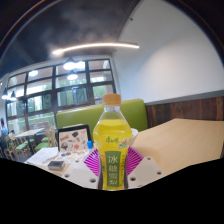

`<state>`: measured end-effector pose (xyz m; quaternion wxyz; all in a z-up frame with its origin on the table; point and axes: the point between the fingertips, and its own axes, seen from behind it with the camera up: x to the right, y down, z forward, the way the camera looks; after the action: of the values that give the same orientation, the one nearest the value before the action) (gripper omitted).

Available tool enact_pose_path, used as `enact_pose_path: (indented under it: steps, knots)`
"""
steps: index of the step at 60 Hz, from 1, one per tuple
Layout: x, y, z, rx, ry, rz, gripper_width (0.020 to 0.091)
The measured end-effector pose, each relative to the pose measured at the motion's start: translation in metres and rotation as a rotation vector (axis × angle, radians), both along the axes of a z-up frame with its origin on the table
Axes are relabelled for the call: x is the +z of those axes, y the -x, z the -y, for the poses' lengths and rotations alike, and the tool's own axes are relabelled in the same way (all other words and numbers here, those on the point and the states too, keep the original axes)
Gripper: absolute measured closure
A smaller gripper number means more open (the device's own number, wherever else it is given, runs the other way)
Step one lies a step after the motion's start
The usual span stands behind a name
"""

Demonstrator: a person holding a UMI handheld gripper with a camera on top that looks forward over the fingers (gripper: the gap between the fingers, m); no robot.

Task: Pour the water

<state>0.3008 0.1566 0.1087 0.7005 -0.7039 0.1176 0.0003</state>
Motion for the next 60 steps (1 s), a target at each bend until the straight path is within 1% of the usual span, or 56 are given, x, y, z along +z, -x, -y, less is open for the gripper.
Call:
enact_pose_path:
  steps: [5,6,9,12,13,17,20,22,23,24,26,28,31,32,33,35,37,39,45,47,60]
  knots:
    - [-0.017,0.002,-0.007,0.014,0.047,0.036,0.0825]
    - [-0.029,-0.001,-0.005,0.021,0.066,0.058,0.0812]
    - [-0.028,-0.001,-0.012,0.048,0.066,0.137,0.0823]
    - [-0.028,-0.005,-0.012,0.036,0.068,0.166,0.0825]
    - [-0.025,0.01,-0.007,0.029,0.068,0.166,0.0826]
    - [-0.021,0.008,-0.009,0.022,0.069,0.146,0.0822]
    - [-0.019,-0.001,-0.013,0.027,0.063,0.128,0.0783]
    - [-0.021,0.005,-0.009,0.029,0.058,0.131,0.0706]
    - [-0.02,0.005,-0.009,0.034,0.055,0.134,0.0641]
    - [-0.02,0.005,-0.009,0.037,0.056,0.139,0.0638]
    - [-0.025,0.003,-0.007,0.033,0.084,0.145,0.057]
    - [-0.032,-0.007,-0.007,0.031,0.136,0.149,0.0438]
    - [-0.038,0.001,0.011,0.024,0.166,0.14,0.024]
    - [-0.035,0.002,0.015,0.018,0.16,0.141,0.0254]
    - [-0.033,0.003,0.019,0.017,0.155,0.139,0.029]
    - [-0.029,0.007,0.029,0.016,0.154,0.14,0.0307]
    - [-0.024,0.002,0.036,0.015,0.164,0.143,0.0294]
    - [-0.022,0.009,0.058,0.007,0.169,0.144,0.0284]
    - [-0.01,0.012,0.101,-0.014,0.173,0.135,0.0284]
    - [0.0,0.024,0.128,-0.018,0.178,0.121,0.0286]
    - [0.01,0.071,0.235,0.02,0.193,0.069,0.0285]
